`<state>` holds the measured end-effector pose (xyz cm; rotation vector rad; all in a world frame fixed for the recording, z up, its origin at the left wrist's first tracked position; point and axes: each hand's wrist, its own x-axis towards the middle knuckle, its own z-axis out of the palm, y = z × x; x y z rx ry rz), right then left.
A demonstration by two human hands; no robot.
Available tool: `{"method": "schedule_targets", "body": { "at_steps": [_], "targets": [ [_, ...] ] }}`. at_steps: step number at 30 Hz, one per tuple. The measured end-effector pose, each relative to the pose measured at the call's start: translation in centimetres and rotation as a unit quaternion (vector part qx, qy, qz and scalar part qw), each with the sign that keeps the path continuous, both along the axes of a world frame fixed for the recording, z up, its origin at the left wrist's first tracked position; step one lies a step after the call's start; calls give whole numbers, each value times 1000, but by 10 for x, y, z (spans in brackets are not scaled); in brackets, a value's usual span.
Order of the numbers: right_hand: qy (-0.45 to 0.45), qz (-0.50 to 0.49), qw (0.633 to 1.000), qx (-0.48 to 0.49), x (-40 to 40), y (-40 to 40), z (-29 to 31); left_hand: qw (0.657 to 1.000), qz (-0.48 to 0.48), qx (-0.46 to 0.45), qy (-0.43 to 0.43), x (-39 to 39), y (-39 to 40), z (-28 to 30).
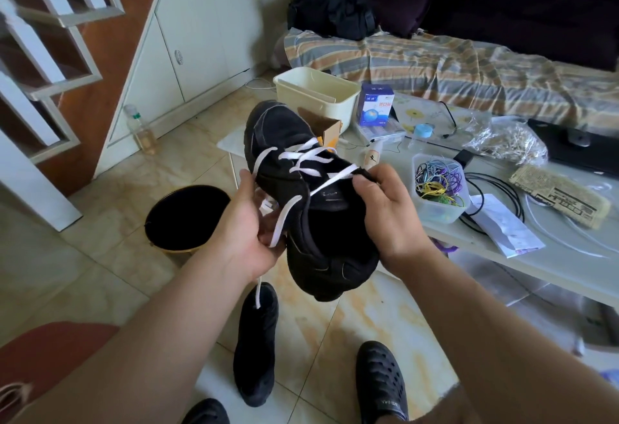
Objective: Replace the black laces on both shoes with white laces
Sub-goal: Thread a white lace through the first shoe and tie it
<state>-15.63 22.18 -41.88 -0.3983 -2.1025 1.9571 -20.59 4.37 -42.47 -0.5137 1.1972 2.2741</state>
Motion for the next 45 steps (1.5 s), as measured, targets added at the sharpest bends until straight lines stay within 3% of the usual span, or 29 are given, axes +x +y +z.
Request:
{"method": "schedule_targets", "body": {
  "at_steps": [2,6,10,12,14,18,20,25,28,30,32,35,39,41,44,45],
  "targets": [
    [-13,8,997,-76,0,-7,2,1000,3,2,22,3,1,2],
    [-25,36,996,-79,-3,-10,7,998,-28,-18,55,8,3,-3],
    [-115,43,989,86,-9,-12,-1,966,34,-199,164,10,10,-14],
    [-121,38,984,124,-10,-13,-7,934,17,-290,209,12,8,-19],
    [-108,50,982,149,-10,-11,-8,927,6,-320,198,14,4,-19],
    [-86,60,974,200,-8,-4,-7,986,16,-156,54,6,-3,-10],
    [-76,46,971,223,-10,1,-7,992,34,-106,52,-6,-12,-7],
    [-85,-11,964,252,-15,29,-4,985,170,-7,-12,-43,-62,-14],
    [-100,-54,949,295,-10,47,3,955,281,85,-49,-60,-100,-18],
    [-107,-78,941,313,-7,59,6,941,317,99,-64,-68,-126,-24],
    [-105,-86,935,328,-6,64,9,953,299,3,-53,-69,-138,-27],
    [-95,-55,922,371,-5,55,11,965,215,-143,32,-54,-112,-15],
    [-75,13,908,413,-10,20,-1,962,28,-222,156,-17,-34,-1],
    [-75,54,901,423,-12,6,-9,929,-82,-270,240,3,-7,-10],
    [-62,108,913,389,-11,0,-11,799,-165,-427,390,20,12,-26],
    [-57,118,919,372,-11,2,-12,773,-163,-459,407,21,13,-28]
  ]
}}
